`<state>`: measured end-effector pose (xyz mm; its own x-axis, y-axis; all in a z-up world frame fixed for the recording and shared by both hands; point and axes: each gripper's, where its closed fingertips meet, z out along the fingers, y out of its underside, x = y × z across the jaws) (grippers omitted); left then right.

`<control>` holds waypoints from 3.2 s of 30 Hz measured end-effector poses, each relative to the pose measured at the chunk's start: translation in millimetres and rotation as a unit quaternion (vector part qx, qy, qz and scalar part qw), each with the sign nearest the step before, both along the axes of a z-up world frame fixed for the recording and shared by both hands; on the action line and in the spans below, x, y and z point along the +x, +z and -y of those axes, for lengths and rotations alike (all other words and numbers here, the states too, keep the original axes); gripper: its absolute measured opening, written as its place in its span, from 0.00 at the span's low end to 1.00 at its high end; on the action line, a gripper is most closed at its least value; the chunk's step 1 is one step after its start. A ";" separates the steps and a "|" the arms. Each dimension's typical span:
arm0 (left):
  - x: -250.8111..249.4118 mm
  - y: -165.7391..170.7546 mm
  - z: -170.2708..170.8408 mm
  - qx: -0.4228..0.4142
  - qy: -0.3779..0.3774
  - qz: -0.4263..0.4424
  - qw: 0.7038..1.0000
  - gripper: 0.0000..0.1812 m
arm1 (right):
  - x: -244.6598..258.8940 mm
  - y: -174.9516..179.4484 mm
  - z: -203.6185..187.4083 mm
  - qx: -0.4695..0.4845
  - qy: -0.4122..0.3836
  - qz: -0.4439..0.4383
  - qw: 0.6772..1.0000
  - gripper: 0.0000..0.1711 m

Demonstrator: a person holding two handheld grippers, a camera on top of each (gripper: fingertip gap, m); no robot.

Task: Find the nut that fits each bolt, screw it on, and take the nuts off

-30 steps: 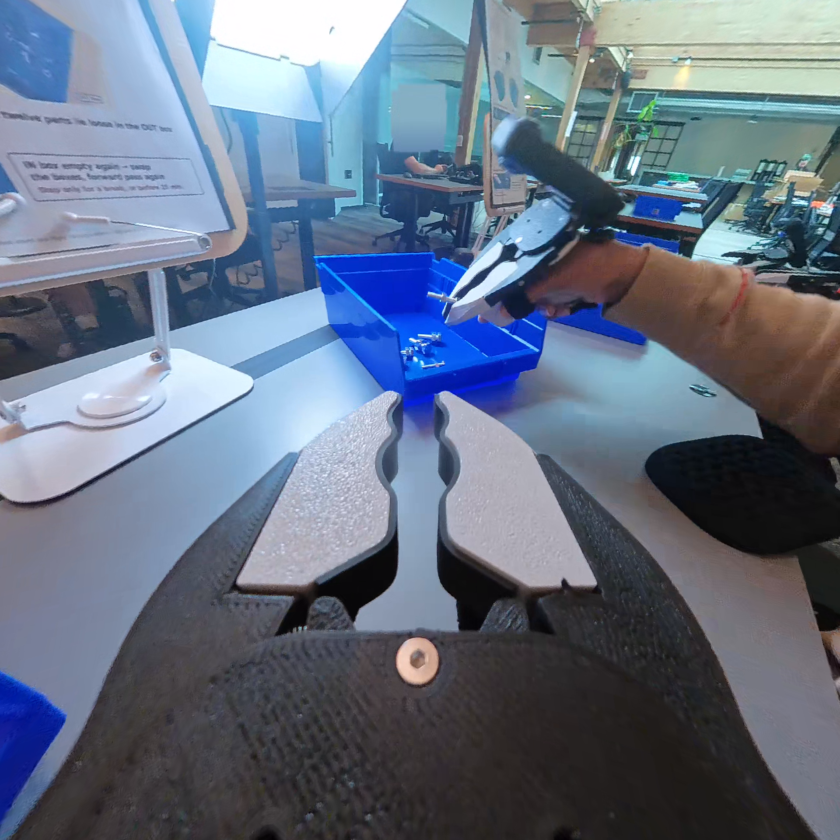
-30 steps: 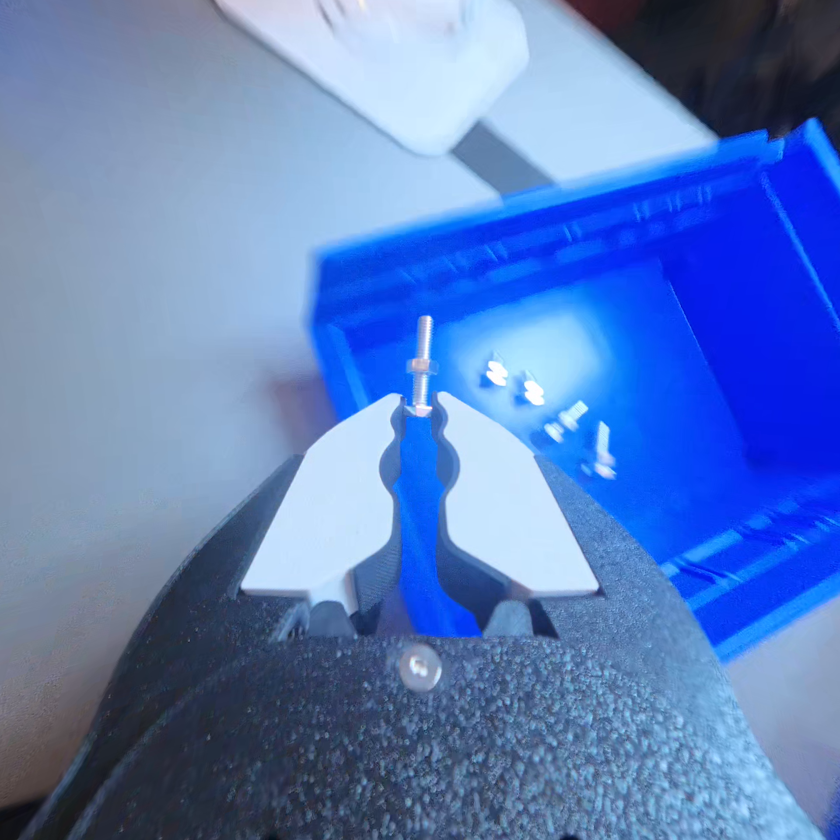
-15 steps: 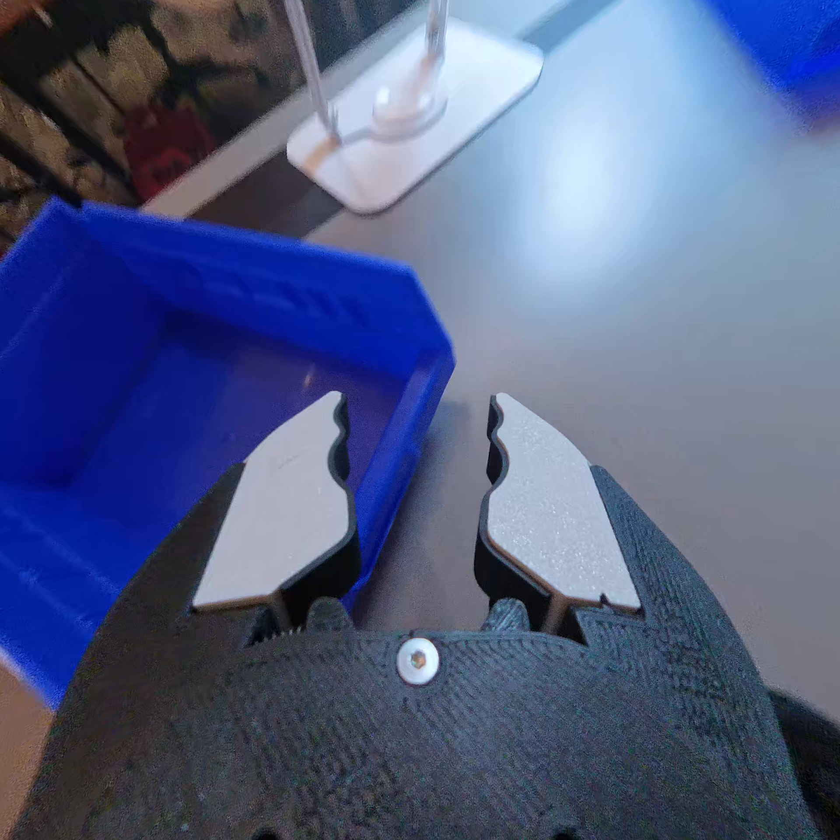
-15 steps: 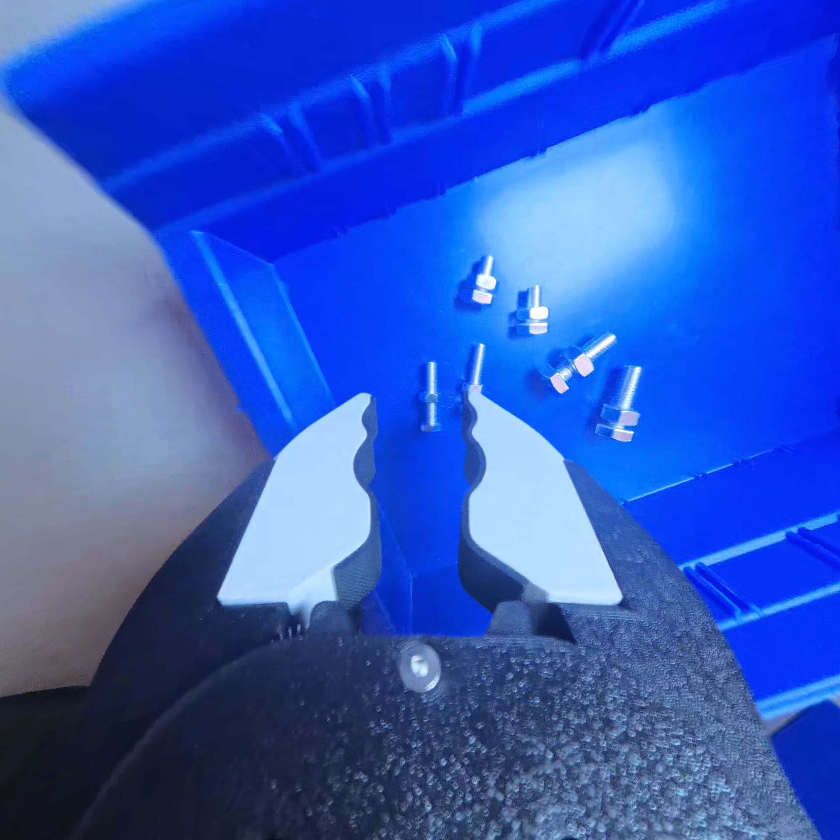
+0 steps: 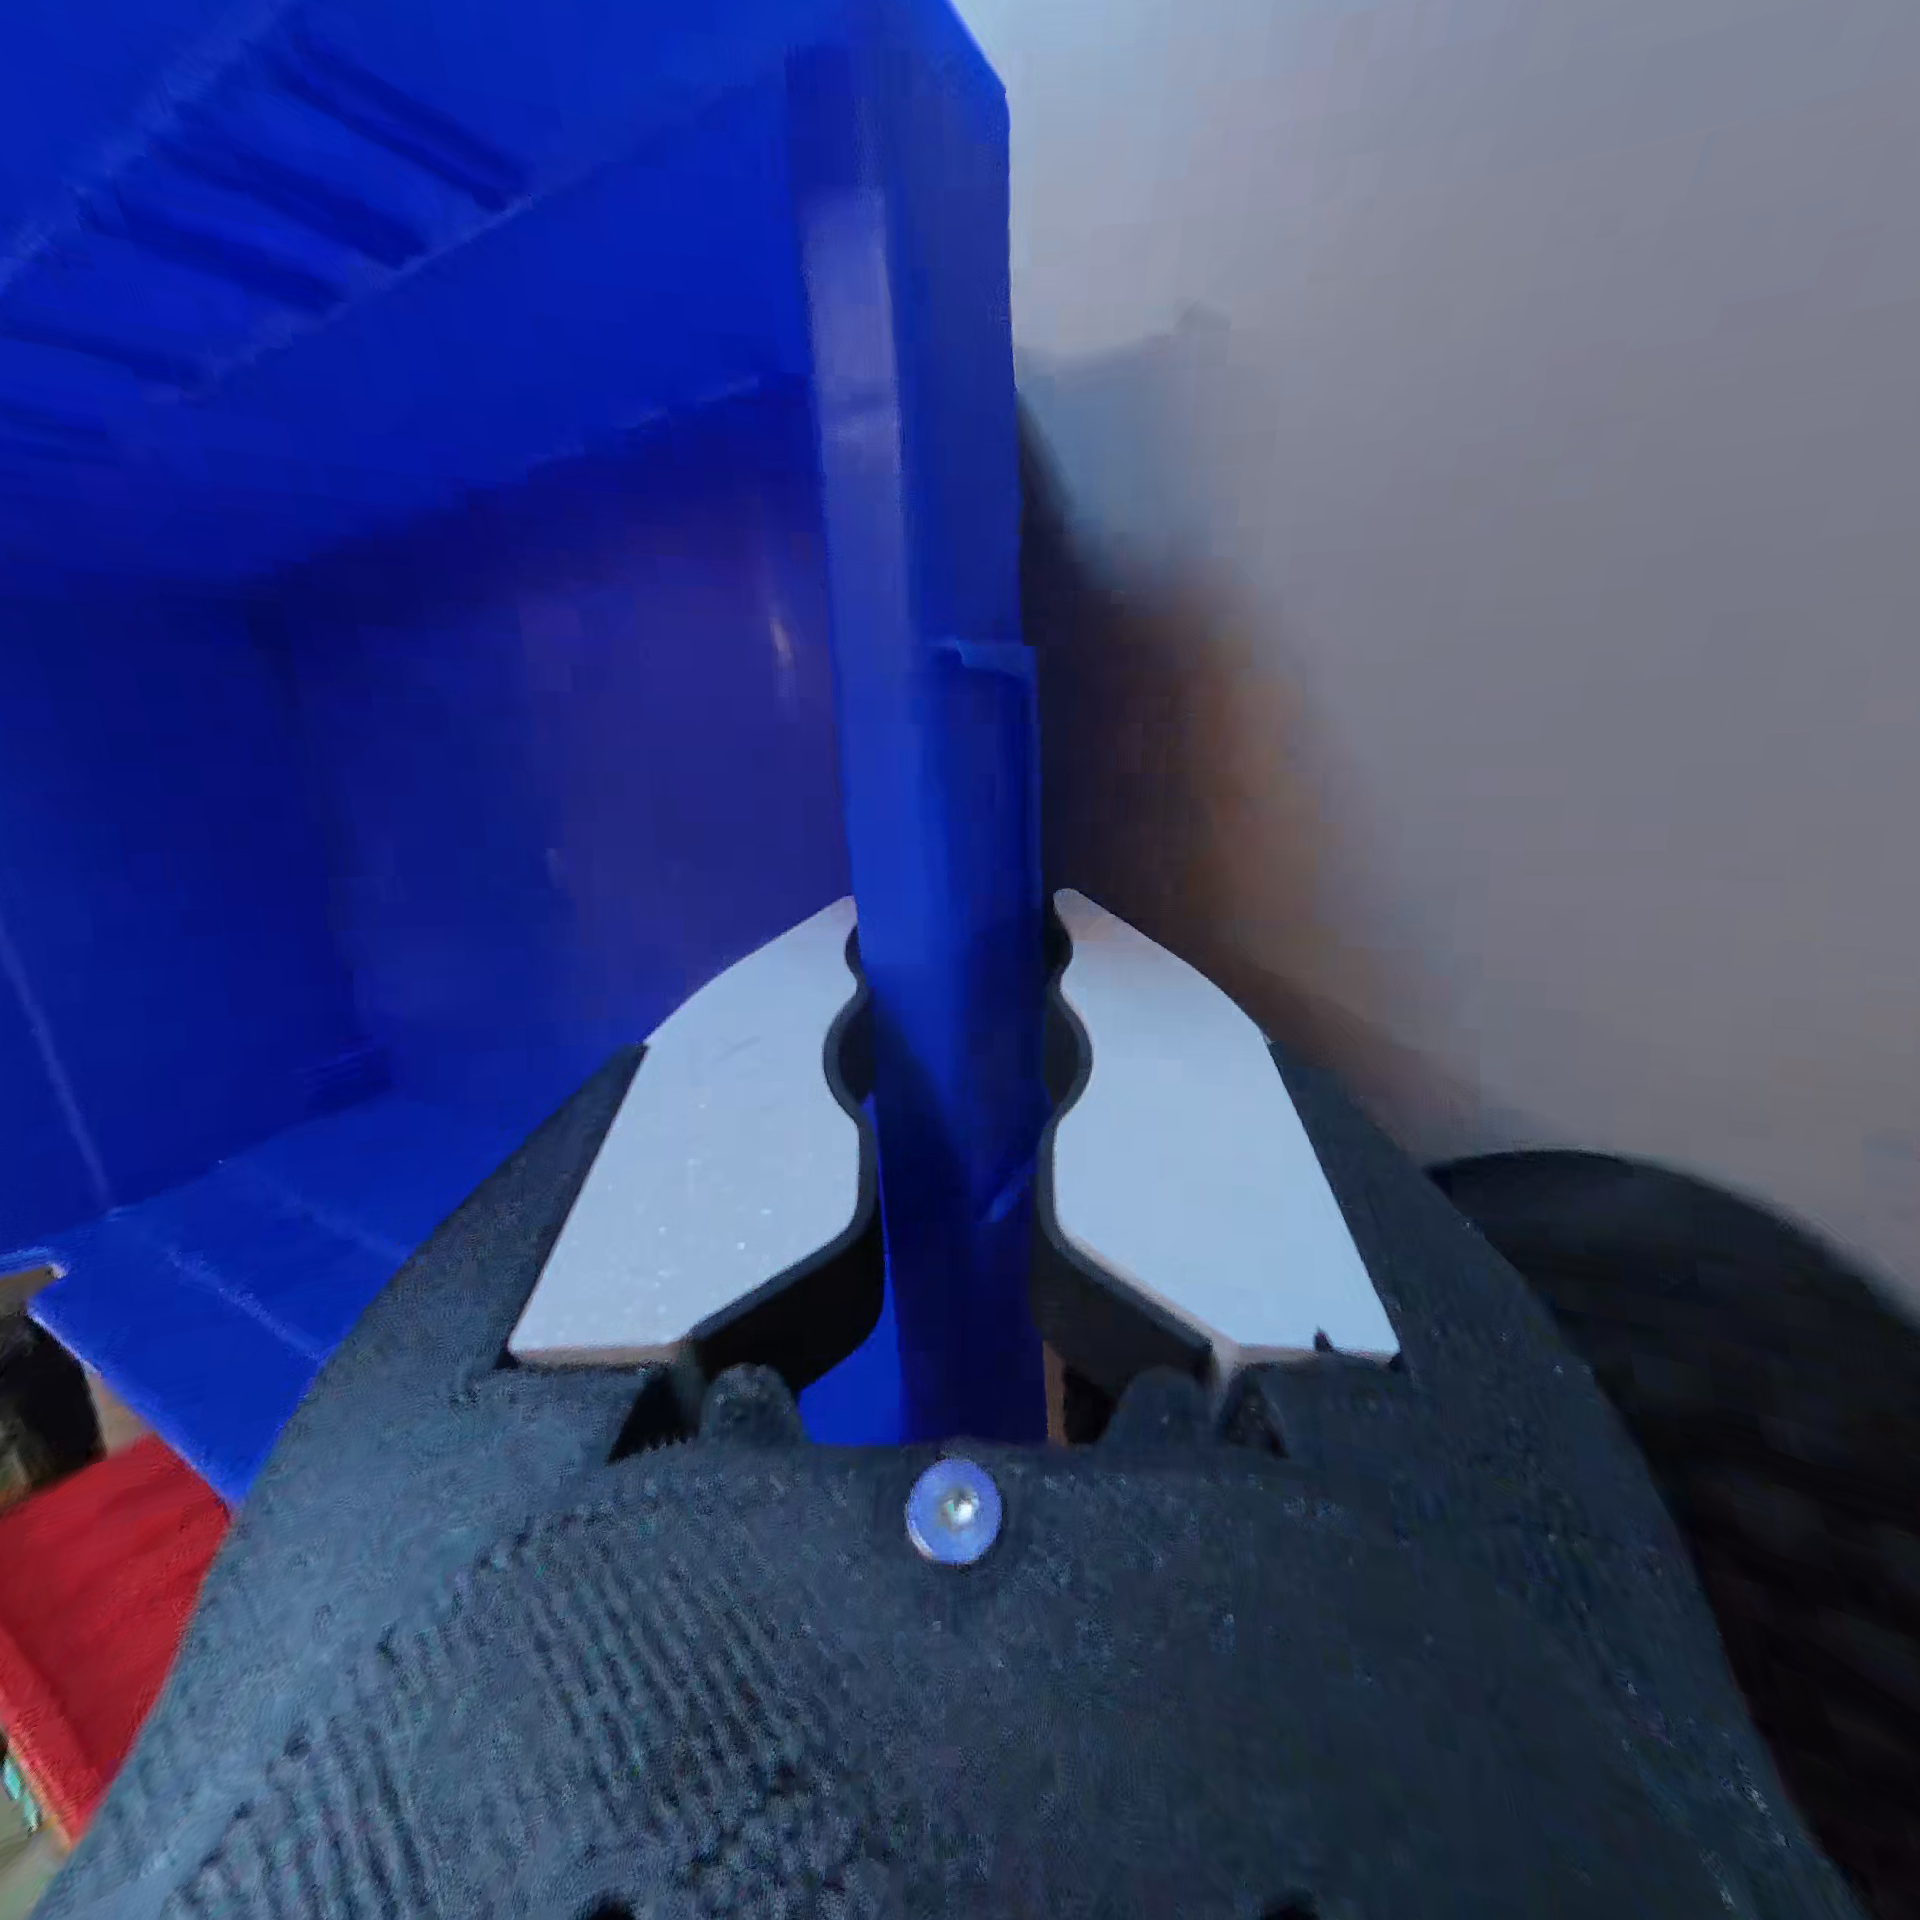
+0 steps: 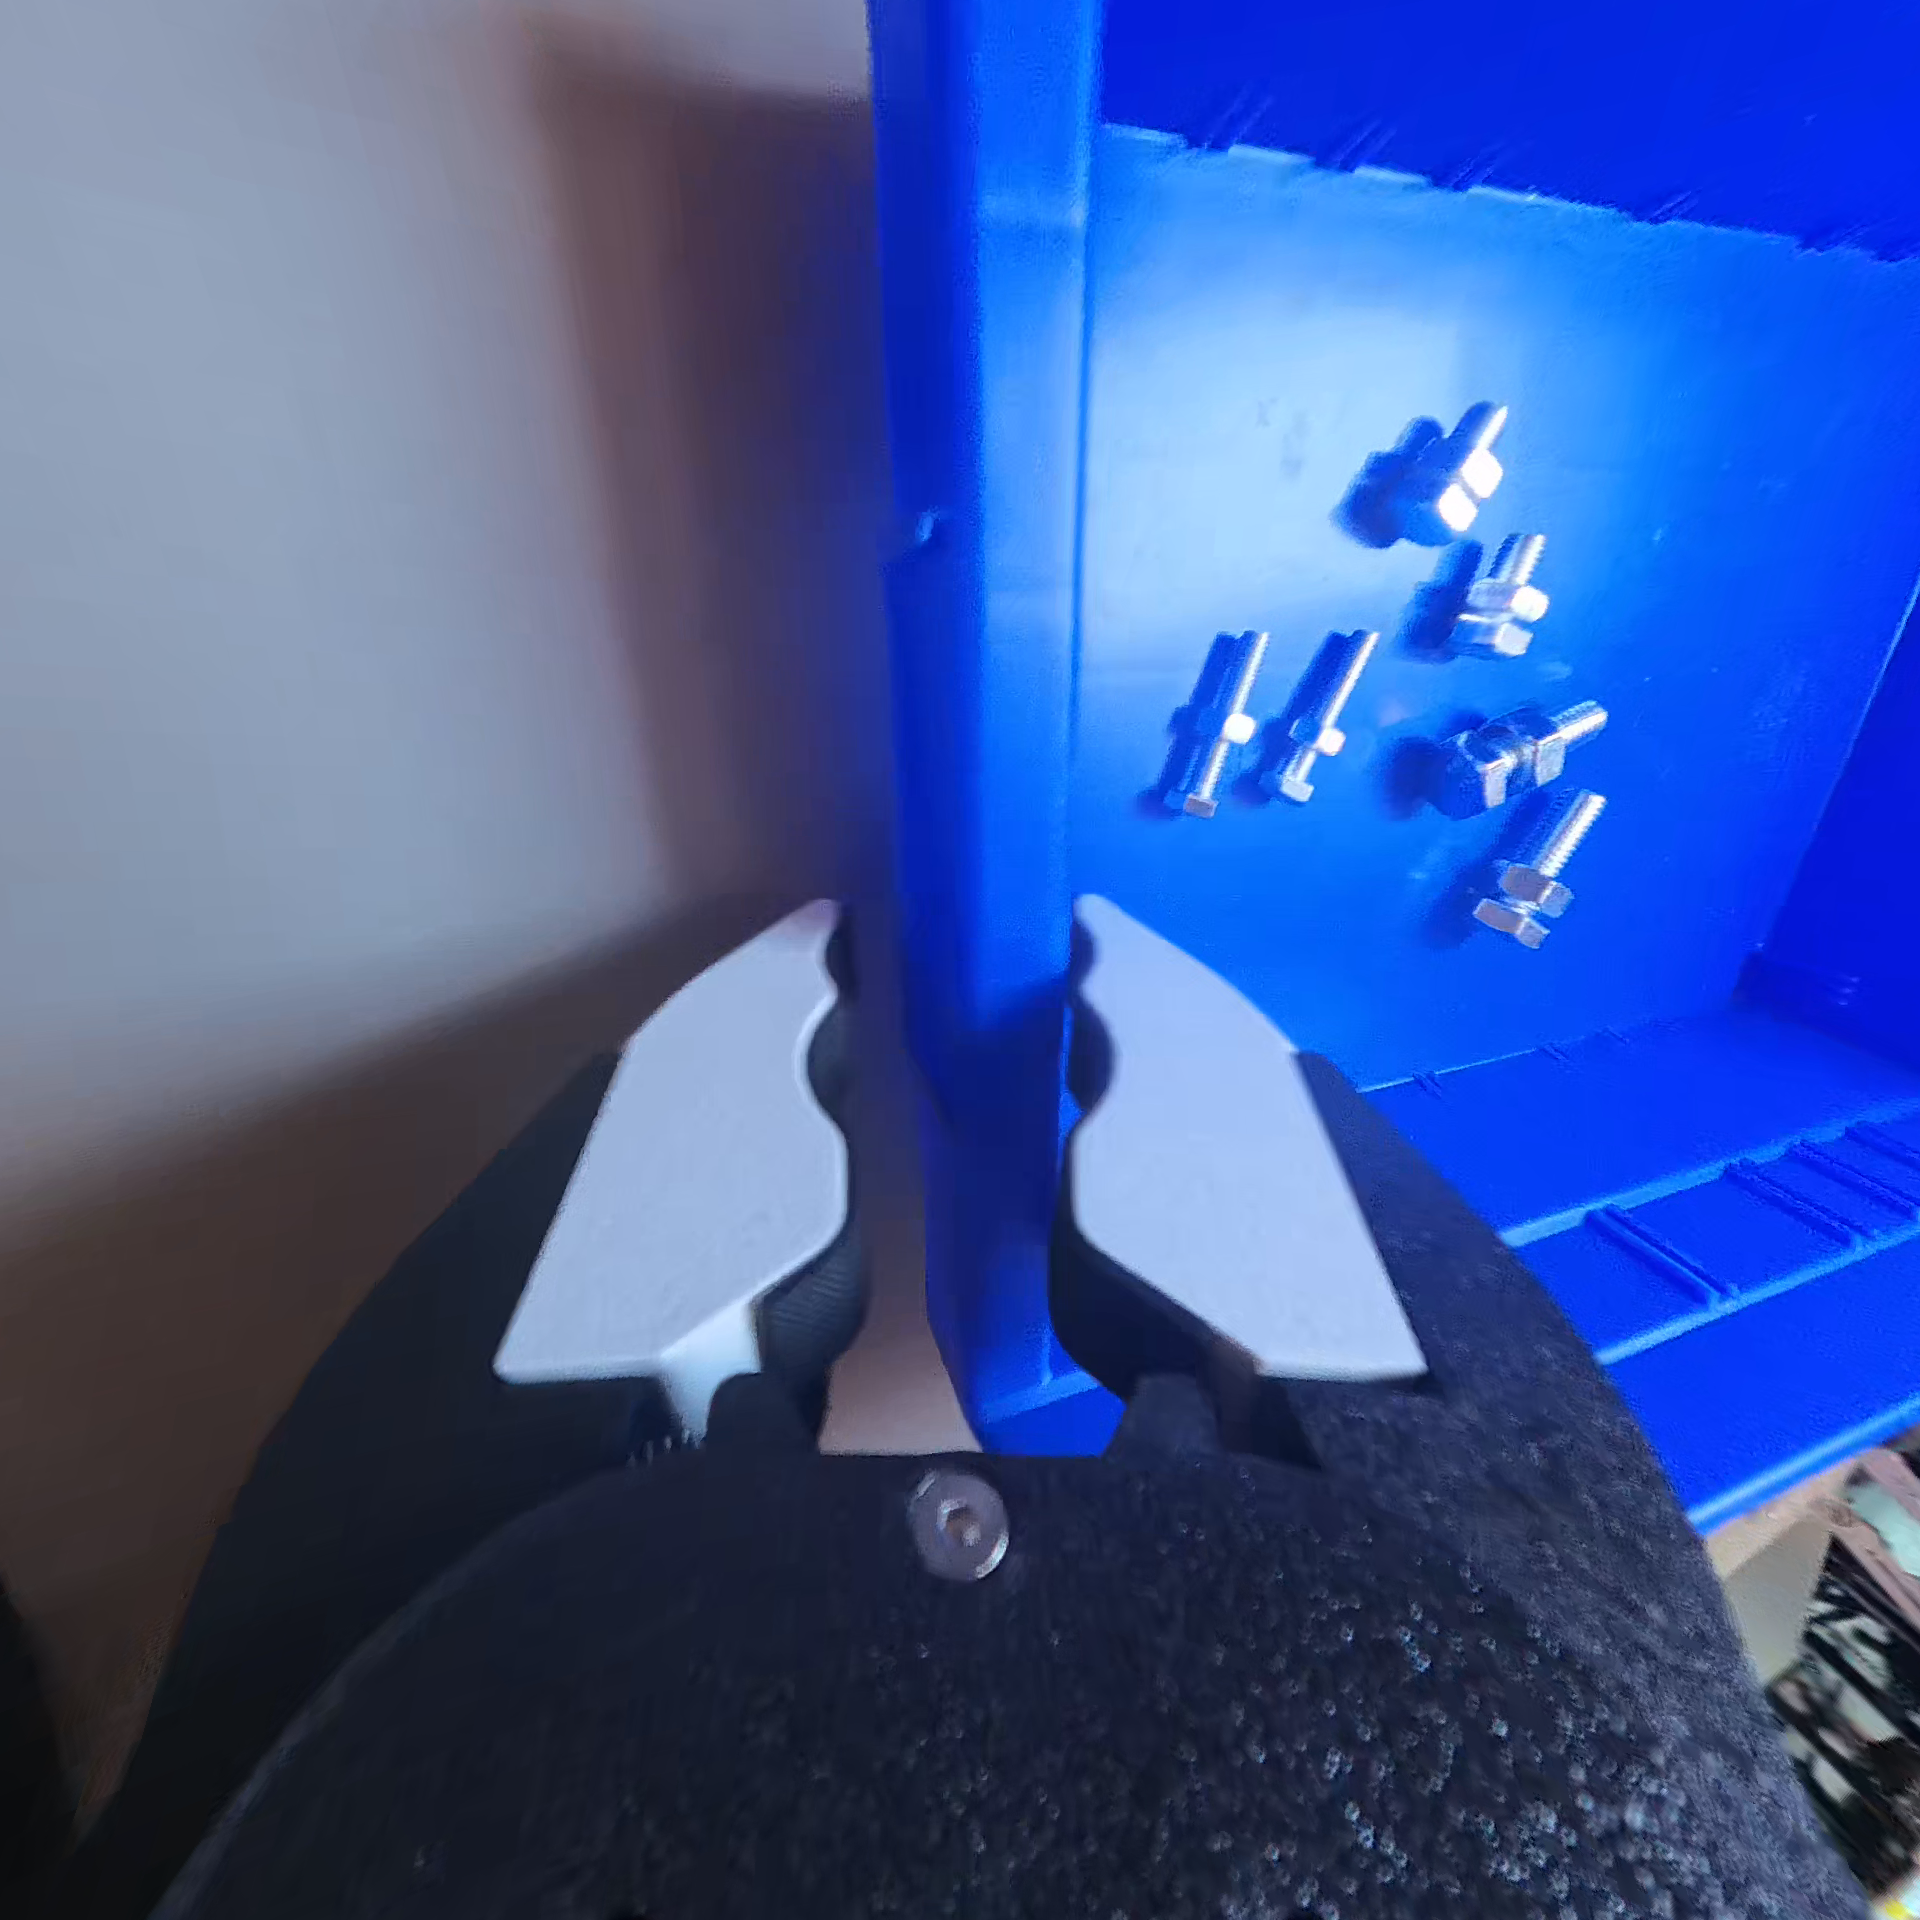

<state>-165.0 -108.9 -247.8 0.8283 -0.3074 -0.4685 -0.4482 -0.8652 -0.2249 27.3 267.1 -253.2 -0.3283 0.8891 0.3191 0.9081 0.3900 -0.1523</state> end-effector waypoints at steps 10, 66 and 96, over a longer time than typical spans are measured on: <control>93.1 6.5 -134.6 0.078 -0.123 -0.033 0.989 0.18 | 90.8 3.2 48.0 0.041 0.026 -0.050 0.998 0.16; 111.2 272.1 79.1 0.644 0.132 0.092 0.748 0.10 | -4.6 252.5 289.8 -0.148 0.058 -0.568 0.808 0.09; -26.3 138.5 140.7 0.532 0.246 -0.050 0.808 0.13 | -125.8 37.7 246.6 -0.036 0.189 -0.197 0.961 0.41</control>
